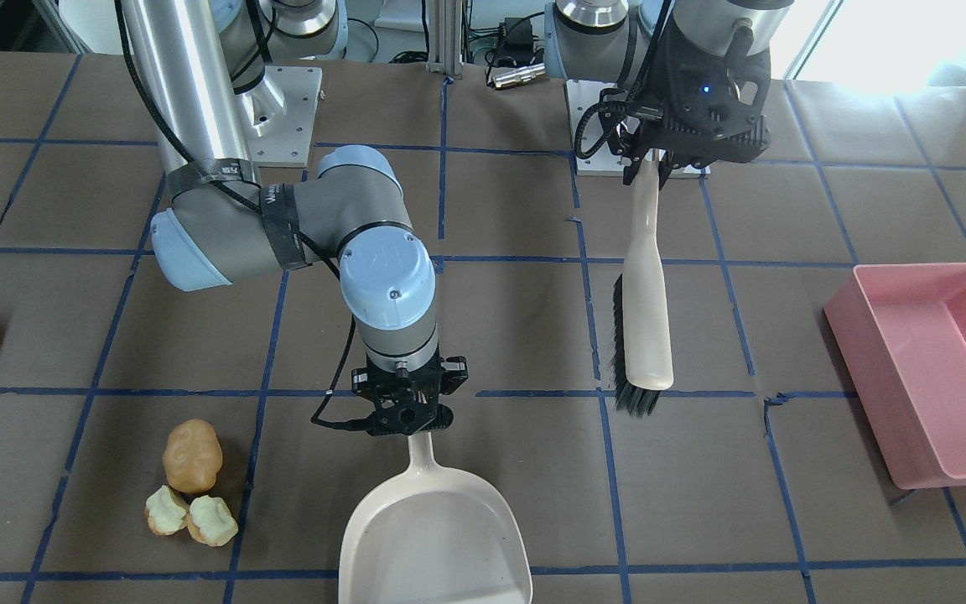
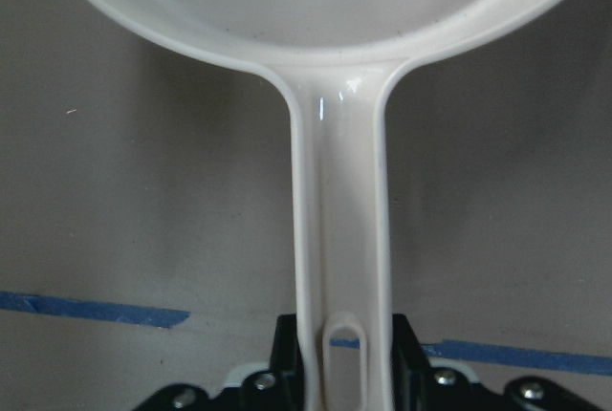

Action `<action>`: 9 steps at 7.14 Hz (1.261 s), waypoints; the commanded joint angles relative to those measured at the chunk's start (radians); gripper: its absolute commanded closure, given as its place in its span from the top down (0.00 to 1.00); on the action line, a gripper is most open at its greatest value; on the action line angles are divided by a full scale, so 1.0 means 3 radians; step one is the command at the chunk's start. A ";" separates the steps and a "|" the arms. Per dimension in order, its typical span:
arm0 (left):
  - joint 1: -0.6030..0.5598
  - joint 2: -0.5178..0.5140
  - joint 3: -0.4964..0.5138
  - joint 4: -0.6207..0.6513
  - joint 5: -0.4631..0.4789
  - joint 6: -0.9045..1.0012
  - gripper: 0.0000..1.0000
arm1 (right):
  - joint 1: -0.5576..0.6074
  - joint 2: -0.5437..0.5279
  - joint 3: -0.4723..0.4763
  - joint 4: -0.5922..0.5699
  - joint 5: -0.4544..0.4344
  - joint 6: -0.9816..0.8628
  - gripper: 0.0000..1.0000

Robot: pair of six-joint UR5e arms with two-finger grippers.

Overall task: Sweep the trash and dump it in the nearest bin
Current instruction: 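Carry the dustpan past the potato and set it down beyond the food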

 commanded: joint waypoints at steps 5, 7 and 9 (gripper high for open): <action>0.0009 0.0003 -0.0003 0.0000 -0.0030 -0.0006 0.02 | -0.1109 -0.0718 -0.0198 0.1110 -0.0008 -0.1799 0.00; 0.0009 0.0013 -0.0014 -0.0005 -0.0025 -0.0006 0.02 | -0.1529 -0.0841 -0.0249 0.1280 -0.0044 -0.2536 0.00; 0.0009 0.0013 -0.0019 -0.0005 -0.0030 -0.0006 0.02 | -0.2030 -0.0852 -0.0315 0.1285 -0.0161 -0.3461 0.00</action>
